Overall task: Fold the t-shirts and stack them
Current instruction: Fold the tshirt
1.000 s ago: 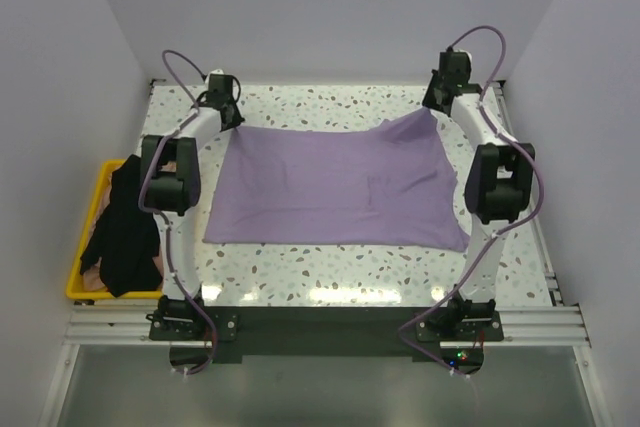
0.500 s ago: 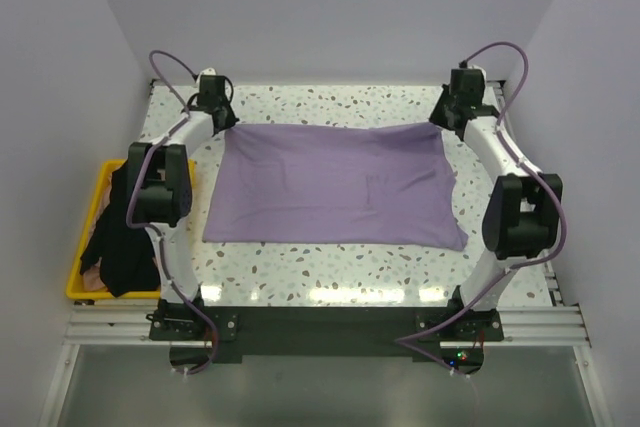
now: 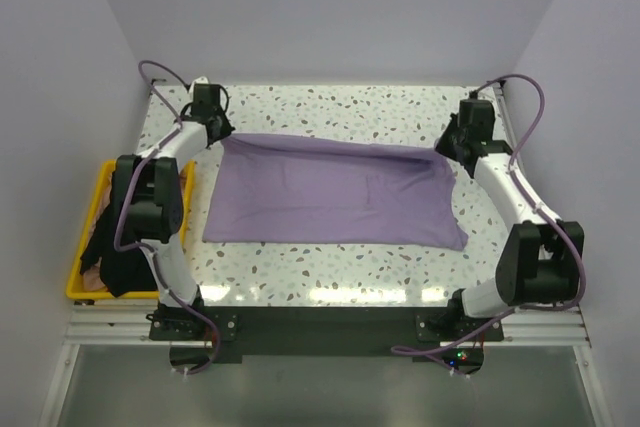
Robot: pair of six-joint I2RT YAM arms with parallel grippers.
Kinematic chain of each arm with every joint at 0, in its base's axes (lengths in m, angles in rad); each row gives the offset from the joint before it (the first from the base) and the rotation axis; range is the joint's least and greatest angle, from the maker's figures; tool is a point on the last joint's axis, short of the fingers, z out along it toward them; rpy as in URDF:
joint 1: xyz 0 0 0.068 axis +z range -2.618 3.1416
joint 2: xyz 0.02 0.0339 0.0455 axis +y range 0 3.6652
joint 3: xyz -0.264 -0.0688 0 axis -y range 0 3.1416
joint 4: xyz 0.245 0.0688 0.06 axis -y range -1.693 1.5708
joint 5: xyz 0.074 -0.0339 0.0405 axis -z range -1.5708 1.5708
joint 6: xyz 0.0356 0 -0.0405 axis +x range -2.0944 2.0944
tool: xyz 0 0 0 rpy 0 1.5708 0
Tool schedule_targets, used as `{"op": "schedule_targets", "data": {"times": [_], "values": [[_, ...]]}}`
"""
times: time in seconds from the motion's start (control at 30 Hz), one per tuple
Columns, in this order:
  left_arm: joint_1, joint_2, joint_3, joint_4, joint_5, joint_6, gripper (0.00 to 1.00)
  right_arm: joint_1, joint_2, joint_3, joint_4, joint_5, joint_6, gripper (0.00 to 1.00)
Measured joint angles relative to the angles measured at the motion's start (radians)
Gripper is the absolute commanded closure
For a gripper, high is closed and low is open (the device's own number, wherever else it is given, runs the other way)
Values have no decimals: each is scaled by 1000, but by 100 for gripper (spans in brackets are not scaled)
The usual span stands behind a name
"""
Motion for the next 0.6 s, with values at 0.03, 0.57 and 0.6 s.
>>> {"op": "schedule_targets", "data": {"times": [0.03, 0.57, 0.6], "values": [[0, -12, -12, -1, -1, -3, 96, 0, -16, -16, 2, -2, 2, 100], [0, -136, -161, -21, -15, -28, 96, 0, -190, -175, -12, -42, 22, 100], [1, -145, -171, -22, -15, -29, 96, 0, -197, -182, -13, -42, 22, 100]]}}
